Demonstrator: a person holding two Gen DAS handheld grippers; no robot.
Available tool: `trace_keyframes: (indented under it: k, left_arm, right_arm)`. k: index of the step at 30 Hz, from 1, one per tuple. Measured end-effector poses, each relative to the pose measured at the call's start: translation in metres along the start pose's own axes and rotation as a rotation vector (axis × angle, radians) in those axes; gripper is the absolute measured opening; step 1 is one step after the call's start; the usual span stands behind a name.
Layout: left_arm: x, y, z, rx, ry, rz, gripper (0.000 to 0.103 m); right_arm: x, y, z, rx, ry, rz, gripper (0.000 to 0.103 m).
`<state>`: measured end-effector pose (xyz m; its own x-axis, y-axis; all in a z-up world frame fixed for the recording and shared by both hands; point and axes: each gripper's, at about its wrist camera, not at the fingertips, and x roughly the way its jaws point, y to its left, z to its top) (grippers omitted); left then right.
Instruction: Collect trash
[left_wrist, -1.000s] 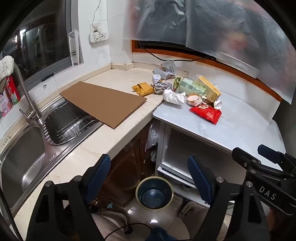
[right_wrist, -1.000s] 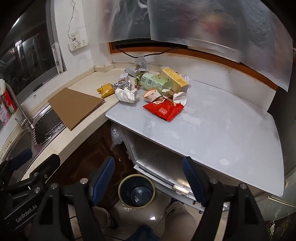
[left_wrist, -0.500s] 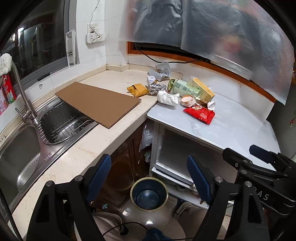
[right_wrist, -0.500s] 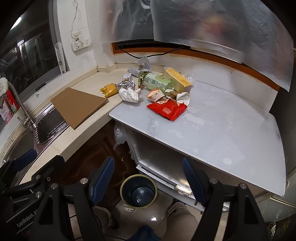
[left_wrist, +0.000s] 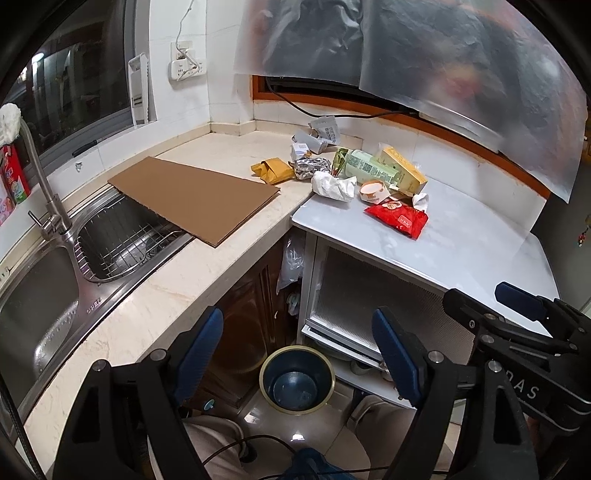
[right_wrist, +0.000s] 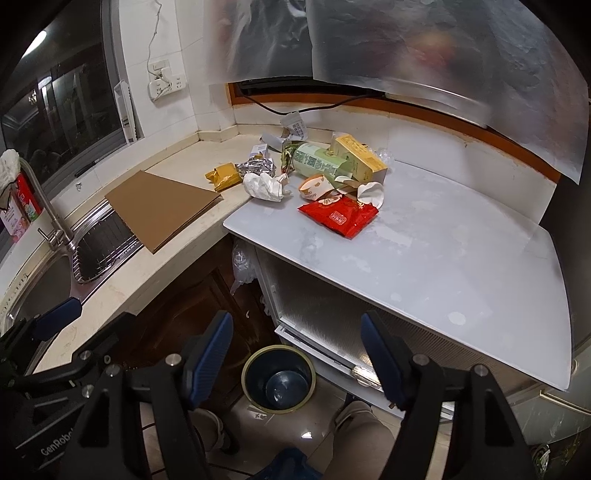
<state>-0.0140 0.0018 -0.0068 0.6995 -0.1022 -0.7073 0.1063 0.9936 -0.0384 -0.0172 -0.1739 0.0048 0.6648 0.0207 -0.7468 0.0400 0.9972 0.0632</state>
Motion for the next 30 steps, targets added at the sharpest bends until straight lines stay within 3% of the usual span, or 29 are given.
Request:
trace_keyframes:
  k: [30]
  left_arm:
    - [0.0085, 0.0005, -0.0037, -0.003, 0.039, 0.012, 0.081]
  right_arm:
    - [0.0028, 0.0019, -0.004, 0.001, 0.015, 0.007, 0.072]
